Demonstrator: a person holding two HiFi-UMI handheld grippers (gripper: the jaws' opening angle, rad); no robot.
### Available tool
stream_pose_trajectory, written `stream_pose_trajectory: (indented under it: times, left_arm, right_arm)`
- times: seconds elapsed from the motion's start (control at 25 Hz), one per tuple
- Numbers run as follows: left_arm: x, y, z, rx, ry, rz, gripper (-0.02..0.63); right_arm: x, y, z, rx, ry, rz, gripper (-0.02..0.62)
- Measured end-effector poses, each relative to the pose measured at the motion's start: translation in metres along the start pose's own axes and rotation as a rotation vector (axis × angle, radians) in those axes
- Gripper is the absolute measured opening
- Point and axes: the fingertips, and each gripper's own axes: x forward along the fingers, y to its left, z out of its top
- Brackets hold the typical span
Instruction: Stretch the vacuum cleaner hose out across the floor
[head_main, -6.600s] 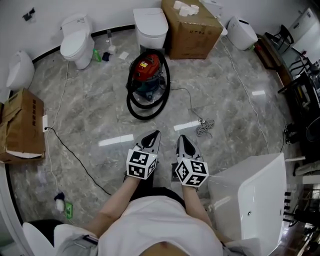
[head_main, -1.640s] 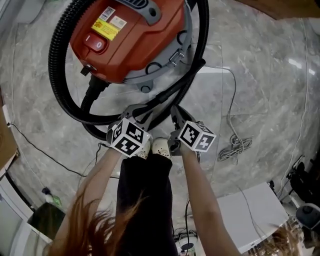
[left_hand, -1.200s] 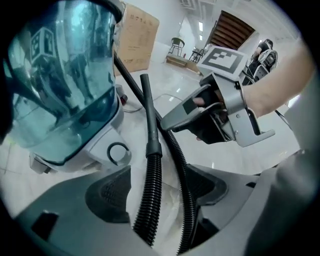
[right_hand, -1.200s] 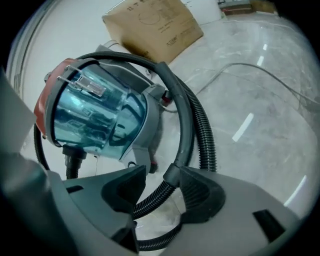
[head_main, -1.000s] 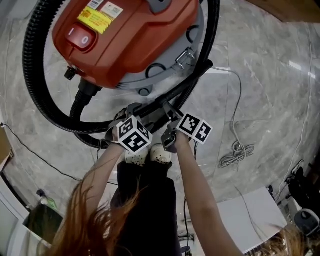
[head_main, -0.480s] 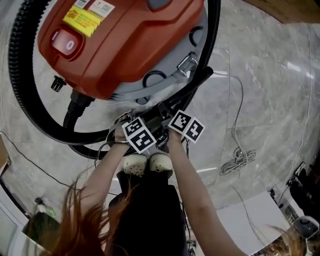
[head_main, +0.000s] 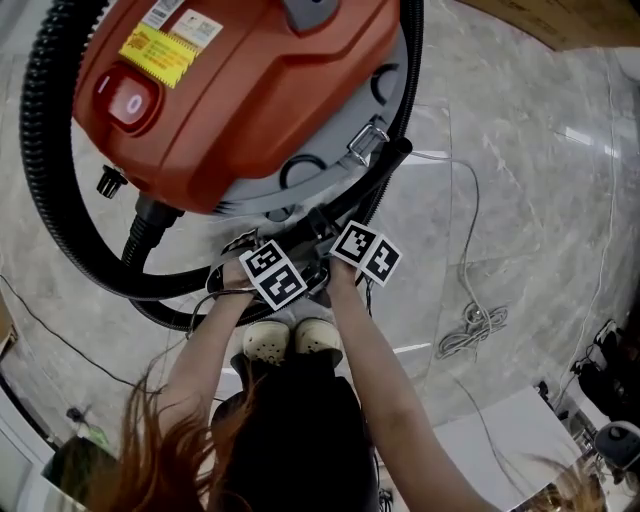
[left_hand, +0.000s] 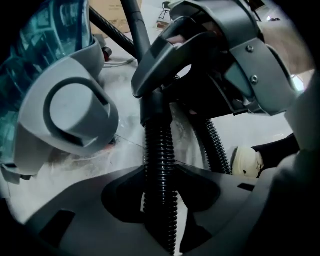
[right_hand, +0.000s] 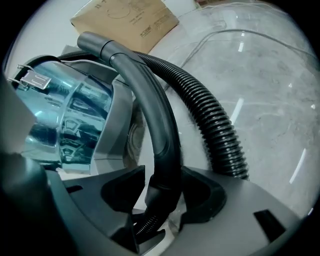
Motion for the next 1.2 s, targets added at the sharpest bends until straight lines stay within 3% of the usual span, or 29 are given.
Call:
stream_pose_trajectory:
  times: [0.24, 0.56, 0.72, 0.84, 1.0, 1.2]
  left_arm:
    - [-0.019, -0.018, 0.012, 0.019, -0.090, -0.027, 0.186]
    - [-0.079, -0.061, 0.032, 0.091, -0.214, -0.110, 0.184]
    - [-0.117, -0.077, 0.040, 0.089, -0.254, -0.159, 0.184]
    - [-0.149, -0.093, 0.050, 0.052, -0.297, -0.214, 0.184]
    - [-0.200, -0.119, 0.060, -0.001, -0.340, -0.287, 0.186]
    - [-0.273, -0.151, 0.064, -0.006, -0.390, -0.323, 0.186]
  right_arm:
    - [-0.015, -0.008, 0.002, 0.017, 0.016, -0.007, 0.210]
    - [-0.066, 0.002, 0.015, 0.118, -0.021, 0.044, 0.212]
    - [-0.096, 0.028, 0.025, 0.119, -0.024, 0.080, 0.210]
    - [-0.128, 0.054, 0.040, 0.115, -0.088, 0.107, 0.202]
    - [-0.179, 0.082, 0.047, 0.046, -0.133, 0.038, 0.193]
    - [-0.252, 0.124, 0.049, 0.003, -0.196, 0.025, 0.192]
